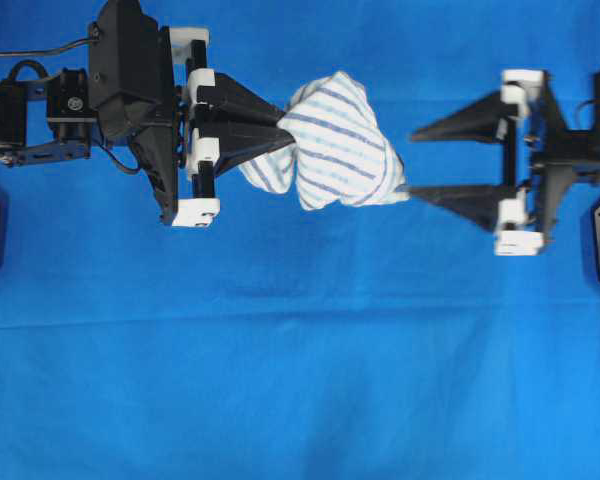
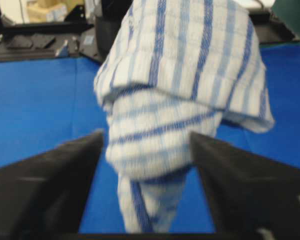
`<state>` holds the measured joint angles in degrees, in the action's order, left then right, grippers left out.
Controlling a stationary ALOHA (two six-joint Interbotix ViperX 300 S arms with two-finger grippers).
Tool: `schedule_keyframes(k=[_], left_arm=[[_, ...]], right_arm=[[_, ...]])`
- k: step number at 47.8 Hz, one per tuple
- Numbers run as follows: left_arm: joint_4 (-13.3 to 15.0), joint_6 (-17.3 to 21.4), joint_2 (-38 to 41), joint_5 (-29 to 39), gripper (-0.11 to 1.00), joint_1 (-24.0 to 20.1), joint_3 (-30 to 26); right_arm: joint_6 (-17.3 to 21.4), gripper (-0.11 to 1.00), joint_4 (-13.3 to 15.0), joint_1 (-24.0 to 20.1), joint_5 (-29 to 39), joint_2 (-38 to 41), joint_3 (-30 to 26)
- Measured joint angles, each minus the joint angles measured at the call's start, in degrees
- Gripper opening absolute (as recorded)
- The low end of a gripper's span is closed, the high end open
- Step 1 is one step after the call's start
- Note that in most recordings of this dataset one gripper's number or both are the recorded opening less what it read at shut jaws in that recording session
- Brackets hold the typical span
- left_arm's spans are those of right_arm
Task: Hand over the towel.
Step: 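Move the open right gripper toward the towel held by the left, then close the right gripper on the towel and open the left gripper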
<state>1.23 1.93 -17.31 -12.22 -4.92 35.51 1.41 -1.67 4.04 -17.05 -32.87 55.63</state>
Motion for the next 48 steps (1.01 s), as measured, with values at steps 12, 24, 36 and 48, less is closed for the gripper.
schedule_keyframes(k=[12,24,36,48], left_arm=[[-0.1,-0.1,0.0,-0.6,0.04,0.0,0.0],[0.0,0.0,0.0,-2.0,0.04,0.1,0.0],[0.0,0.0,0.0,-2.5,0.04,0.4,0.1],[0.0,-0.1,0.0,-2.5,0.04,1.1,0.0]], right_arm=[[0.1,0.74,-3.0,0.3,-1.4,11.3,-7.0],[0.1,0.74,-3.9,1.1,-1.6,21.2,-15.3],[-0.1,0.74,-3.9,1.1,-1.6,24.6,-19.2],[-0.4,0.4,-3.9,1.2,-1.3,24.7,-19.2]])
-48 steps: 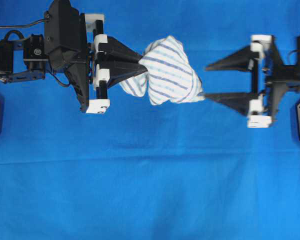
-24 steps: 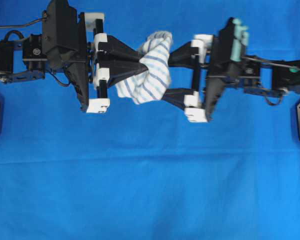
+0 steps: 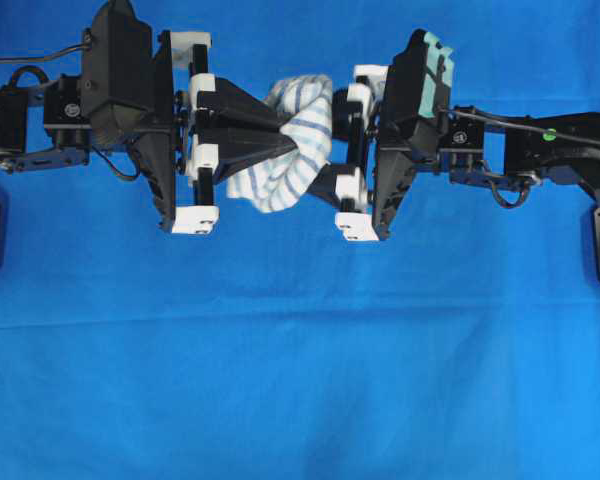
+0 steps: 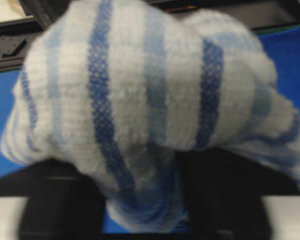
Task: Hand over the towel.
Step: 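Close the right gripper on the towel and open the left gripper, then pull the towel away with the right gripper, retract the left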
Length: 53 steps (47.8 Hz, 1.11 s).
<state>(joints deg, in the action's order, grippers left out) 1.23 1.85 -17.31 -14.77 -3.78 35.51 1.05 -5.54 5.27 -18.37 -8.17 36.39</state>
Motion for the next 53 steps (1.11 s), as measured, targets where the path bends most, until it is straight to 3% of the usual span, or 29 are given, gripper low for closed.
schedule_keyframes(k=[4,6,23,27,36,39,42,53], left_arm=[[-0.1,-0.1,0.0,0.0,0.04,0.1,0.1],[0.0,-0.1,0.0,-0.1,0.04,0.2,0.1],[0.0,0.2,0.0,-0.5,0.06,0.2,0.1],[0.0,-0.2,0.0,-0.6,0.21,0.2,0.1],[0.0,-0.4,-1.8,-1.2,0.77,0.2,1.1],[-0.1,-0.2,-3.1,-1.4,0.89,0.3,2.2],[-0.1,0.0,-4.9,-1.8,0.94,0.3,3.5],[0.0,-0.1,-14.9,-2.1,0.94,0.3,10.5]], right_arm=[[-0.1,0.14,0.0,0.0,0.3,-0.1,0.0],[-0.2,0.07,0.0,0.0,0.4,-0.1,0.0],[-0.1,0.07,0.0,0.0,0.9,-0.1,0.0],[-0.1,0.07,0.0,0.0,1.1,-0.4,0.0],[-0.1,0.07,0.0,0.0,1.5,-3.5,2.3],[0.0,0.07,0.0,0.0,1.5,-5.4,3.8],[0.1,0.07,0.0,0.0,1.5,-7.2,5.4],[0.3,0.07,0.0,-0.1,2.5,-15.4,11.4]])
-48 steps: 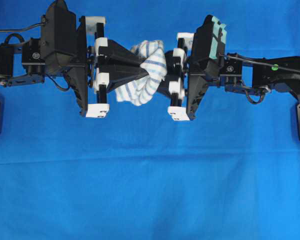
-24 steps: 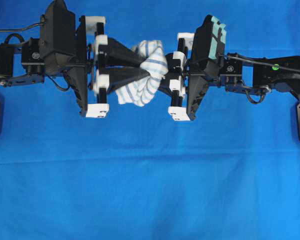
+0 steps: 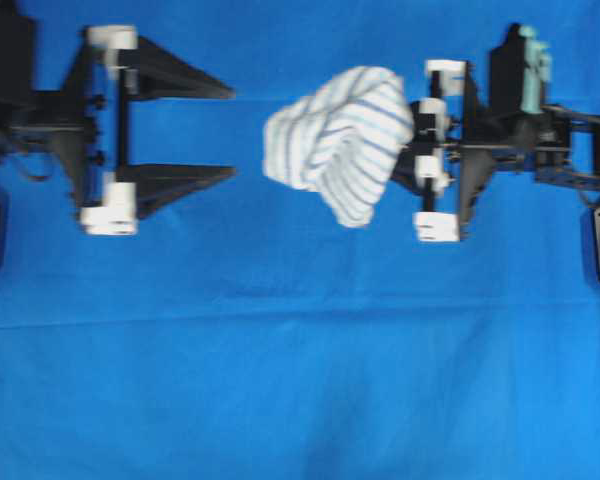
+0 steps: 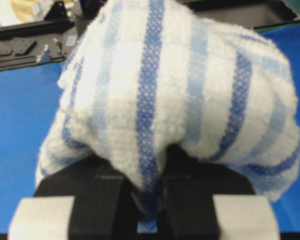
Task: Hand over the towel.
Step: 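Pull the towel away with the right gripper, retract the left, then lower the towel to the table center and open the right gripper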
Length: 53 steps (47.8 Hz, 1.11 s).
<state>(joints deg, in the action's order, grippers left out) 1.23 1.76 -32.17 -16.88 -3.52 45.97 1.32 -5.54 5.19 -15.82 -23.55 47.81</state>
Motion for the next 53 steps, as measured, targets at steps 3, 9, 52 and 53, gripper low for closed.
schedule_keyframes(k=[3,9,52,53], left_arm=[[0.0,0.0,-2.0,0.1,0.94,0.0,1.5],[-0.1,0.0,-4.3,0.1,0.94,0.0,2.8],[0.0,0.2,-4.2,0.0,0.94,0.0,3.7],[-0.1,0.2,-4.2,0.1,0.94,0.0,3.7]], right_arm=[[0.1,0.07,0.0,0.0,1.1,-1.4,0.9],[0.1,0.07,0.0,0.0,2.5,-2.2,1.1],[-0.7,0.07,1.0,3.3,32.3,34.4,-18.6],[-0.6,0.07,1.0,3.3,32.3,34.6,-18.6]])
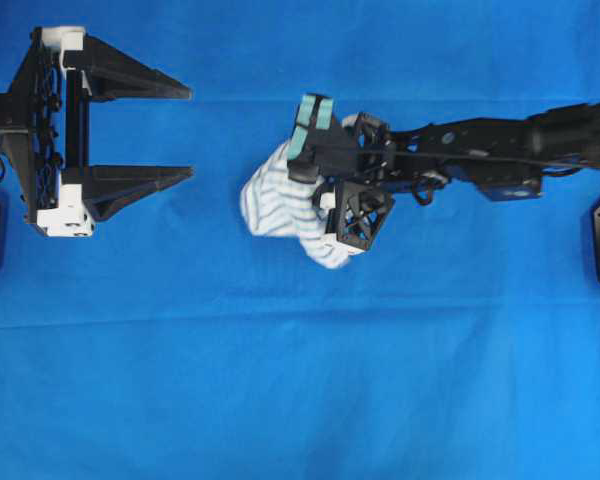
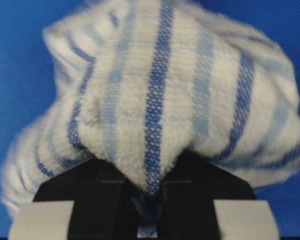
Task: Hand over the towel.
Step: 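Lower the towel to the table center and open the right gripper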
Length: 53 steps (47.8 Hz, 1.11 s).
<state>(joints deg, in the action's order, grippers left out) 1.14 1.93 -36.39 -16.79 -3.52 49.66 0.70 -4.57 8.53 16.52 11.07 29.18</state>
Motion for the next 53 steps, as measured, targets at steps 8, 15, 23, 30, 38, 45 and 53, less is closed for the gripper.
schedule_keyframes(k=[8,15,23,30,38,45,53], left_arm=[[0.1,0.0,0.1,-0.1,0.94,0.0,0.0],[0.0,0.0,0.2,0.0,0.94,0.0,0.1],[0.0,0.1,0.2,0.0,0.94,0.0,0.2],[0.0,0.1,0.2,0.0,0.94,0.0,0.2],[0.0,0.1,0.2,0.0,0.94,0.0,0.2],[0.0,0.0,0.2,0.0,0.94,0.0,0.2],[0.0,0.1,0.2,-0.1,0.94,0.0,0.2]], right_arm=[[0.2,0.07,0.0,0.1,0.0,0.4,-0.1],[0.4,0.07,0.0,0.1,0.0,0.4,-0.1],[0.9,0.12,-0.3,0.1,0.0,0.4,0.0],[2.0,0.54,-0.3,0.1,0.0,0.4,-0.1],[3.1,0.71,-0.3,0.1,1.2,-3.6,0.6],[3.1,0.72,0.1,0.1,1.5,-11.1,1.7],[3.1,0.72,1.7,0.1,1.5,-21.8,3.9]])
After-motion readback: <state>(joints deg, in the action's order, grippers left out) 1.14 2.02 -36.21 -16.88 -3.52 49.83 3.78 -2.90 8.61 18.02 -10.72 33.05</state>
